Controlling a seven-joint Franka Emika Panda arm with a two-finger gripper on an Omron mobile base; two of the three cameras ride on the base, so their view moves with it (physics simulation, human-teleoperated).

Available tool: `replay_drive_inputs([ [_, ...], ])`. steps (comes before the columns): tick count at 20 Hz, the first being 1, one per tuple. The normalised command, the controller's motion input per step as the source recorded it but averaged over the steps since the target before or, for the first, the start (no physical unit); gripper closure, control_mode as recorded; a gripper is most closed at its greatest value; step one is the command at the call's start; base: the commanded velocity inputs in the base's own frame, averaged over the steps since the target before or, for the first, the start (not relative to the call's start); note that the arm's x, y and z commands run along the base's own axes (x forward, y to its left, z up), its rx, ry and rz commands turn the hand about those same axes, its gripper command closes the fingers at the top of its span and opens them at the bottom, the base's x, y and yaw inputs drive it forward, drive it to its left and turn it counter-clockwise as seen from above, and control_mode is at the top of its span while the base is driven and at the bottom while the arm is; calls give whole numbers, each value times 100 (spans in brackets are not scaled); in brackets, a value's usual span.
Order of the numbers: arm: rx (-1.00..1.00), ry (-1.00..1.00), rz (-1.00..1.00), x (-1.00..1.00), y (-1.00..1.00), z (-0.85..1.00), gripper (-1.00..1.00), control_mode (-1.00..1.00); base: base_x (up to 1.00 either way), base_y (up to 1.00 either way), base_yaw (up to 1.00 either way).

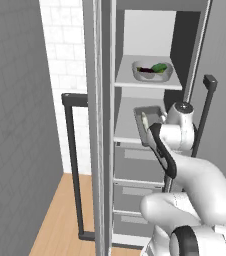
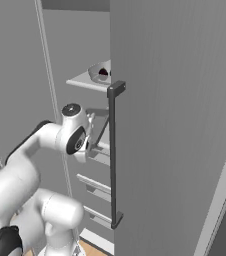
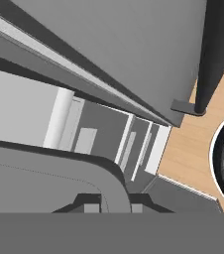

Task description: Take the meat container that has the fish and place it on the second highest rack of the freezer. Then take the vegetable container that has the broccoli and eggplant and place it on the highest rack of the freezer.

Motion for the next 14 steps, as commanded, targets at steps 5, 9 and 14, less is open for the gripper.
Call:
replay_drive_inputs([
  [5, 0, 0, -10, 71, -7, -19, 100, -100, 0, 0, 0],
  [9, 0, 0, -12, 83, -4, -4, 100, -100, 0, 0, 0],
  [14, 0, 0, -7, 64, -8, -21, 100, -100, 0, 0, 0],
])
